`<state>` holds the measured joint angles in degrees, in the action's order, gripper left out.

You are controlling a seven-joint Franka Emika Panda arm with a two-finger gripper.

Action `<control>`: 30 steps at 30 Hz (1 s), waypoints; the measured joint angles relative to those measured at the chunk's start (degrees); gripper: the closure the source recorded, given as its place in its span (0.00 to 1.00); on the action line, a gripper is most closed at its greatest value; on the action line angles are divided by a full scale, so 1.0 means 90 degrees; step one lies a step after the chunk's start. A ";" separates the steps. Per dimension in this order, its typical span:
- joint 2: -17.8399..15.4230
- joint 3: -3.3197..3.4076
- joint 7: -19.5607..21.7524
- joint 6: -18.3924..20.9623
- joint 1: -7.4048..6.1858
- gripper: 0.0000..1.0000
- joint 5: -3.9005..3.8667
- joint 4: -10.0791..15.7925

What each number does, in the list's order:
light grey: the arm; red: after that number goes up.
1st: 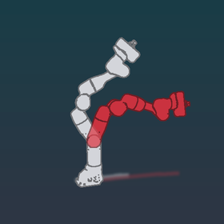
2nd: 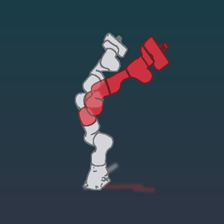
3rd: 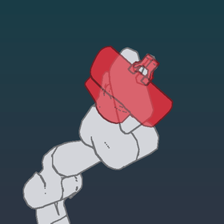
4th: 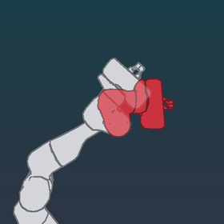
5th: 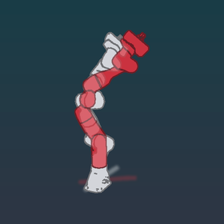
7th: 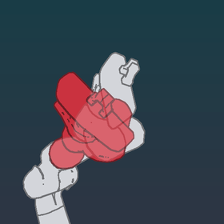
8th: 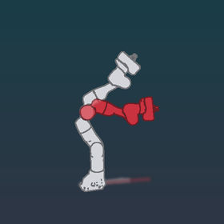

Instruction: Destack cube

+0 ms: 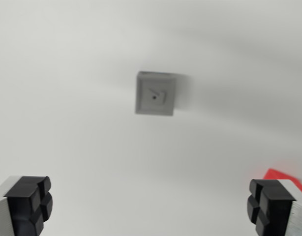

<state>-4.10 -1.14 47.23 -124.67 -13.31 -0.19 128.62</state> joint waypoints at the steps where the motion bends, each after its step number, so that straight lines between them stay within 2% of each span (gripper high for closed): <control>1: -0.0017 0.0000 0.0000 0.0036 0.0000 0.00 0.0000 -0.0019; 12: -0.0103 0.0000 -0.0002 0.0247 0.0000 0.00 0.0002 -0.0140; 30: -0.0099 0.0000 -0.0002 0.0251 0.0000 0.00 0.0002 -0.0140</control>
<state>-5.00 -1.13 47.22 -122.41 -13.31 -0.17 127.36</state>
